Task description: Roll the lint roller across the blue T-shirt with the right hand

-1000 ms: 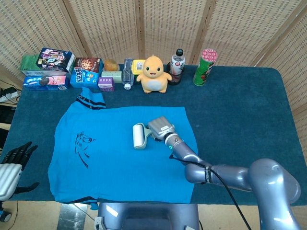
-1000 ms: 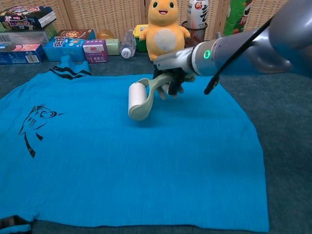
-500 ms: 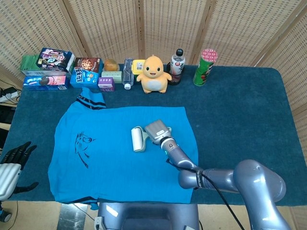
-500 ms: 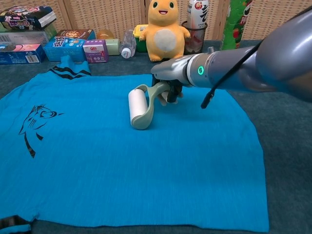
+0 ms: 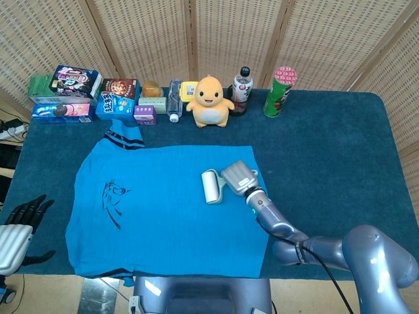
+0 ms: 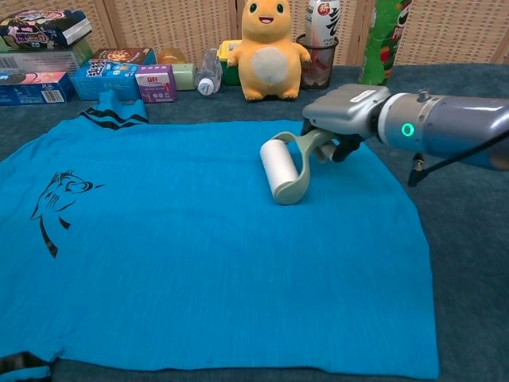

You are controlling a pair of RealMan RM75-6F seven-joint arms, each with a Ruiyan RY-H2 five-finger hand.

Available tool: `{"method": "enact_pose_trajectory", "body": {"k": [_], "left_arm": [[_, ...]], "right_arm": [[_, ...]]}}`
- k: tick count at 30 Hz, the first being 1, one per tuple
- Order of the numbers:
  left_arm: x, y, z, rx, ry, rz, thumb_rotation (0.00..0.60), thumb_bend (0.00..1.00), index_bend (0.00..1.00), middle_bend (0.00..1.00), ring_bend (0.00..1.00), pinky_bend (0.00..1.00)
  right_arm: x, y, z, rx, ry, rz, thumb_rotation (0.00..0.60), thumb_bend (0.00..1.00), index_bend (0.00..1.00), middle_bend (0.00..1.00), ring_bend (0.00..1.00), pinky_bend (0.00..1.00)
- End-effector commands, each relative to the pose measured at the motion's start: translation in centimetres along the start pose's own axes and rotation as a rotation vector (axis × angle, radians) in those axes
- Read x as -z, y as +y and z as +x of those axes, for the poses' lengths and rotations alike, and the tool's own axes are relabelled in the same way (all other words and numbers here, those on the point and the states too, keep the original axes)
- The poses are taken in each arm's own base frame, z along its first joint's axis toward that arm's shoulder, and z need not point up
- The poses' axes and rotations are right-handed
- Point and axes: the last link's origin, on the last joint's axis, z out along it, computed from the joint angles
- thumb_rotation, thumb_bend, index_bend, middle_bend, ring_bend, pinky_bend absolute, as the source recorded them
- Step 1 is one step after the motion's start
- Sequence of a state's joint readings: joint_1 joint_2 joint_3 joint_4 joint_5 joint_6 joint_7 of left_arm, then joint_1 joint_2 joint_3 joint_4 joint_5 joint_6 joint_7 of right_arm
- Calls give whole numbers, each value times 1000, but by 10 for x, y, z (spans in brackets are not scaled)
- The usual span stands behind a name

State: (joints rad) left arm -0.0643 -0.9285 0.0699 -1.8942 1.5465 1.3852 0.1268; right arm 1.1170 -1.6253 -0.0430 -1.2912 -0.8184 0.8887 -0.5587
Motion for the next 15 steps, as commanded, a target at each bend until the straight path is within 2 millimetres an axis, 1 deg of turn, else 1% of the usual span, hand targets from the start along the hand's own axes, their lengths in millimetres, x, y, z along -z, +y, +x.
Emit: {"method": "enact_pose_trajectory", "body": {"k": [1, 3, 6, 10, 12, 15], "left_arm": [[0, 1, 0, 0, -1, -1, 600, 95, 0, 0, 0, 59], [1, 1, 0, 0, 0, -2, 600, 95, 0, 0, 0, 59], [1, 2, -1, -2, -1, -2, 600, 95, 0, 0, 0, 59], [1, 3, -2, -4, -4, -2, 600, 95, 0, 0, 0, 59], [1, 3, -1, -4, -2, -3, 600, 95, 0, 0, 0, 59], [1, 3, -1, -4, -1, -3, 600, 95, 0, 0, 0, 59]], "right_arm": [[5, 23, -8, 27, 6, -31, 600, 1000, 563, 692, 657, 967], [6, 30, -10, 45, 7, -40, 600, 1000, 563, 692, 657, 968], [9, 49, -16, 84, 3, -65, 600, 1000, 563, 692, 657, 967], [12, 64, -20, 117, 1, -88, 600, 1000, 563, 692, 658, 967], [12, 69, -21, 116, 3, -99, 600, 1000, 563, 692, 658, 967], [13, 68, -21, 117, 5, -97, 600, 1000, 563, 692, 657, 967]]}}
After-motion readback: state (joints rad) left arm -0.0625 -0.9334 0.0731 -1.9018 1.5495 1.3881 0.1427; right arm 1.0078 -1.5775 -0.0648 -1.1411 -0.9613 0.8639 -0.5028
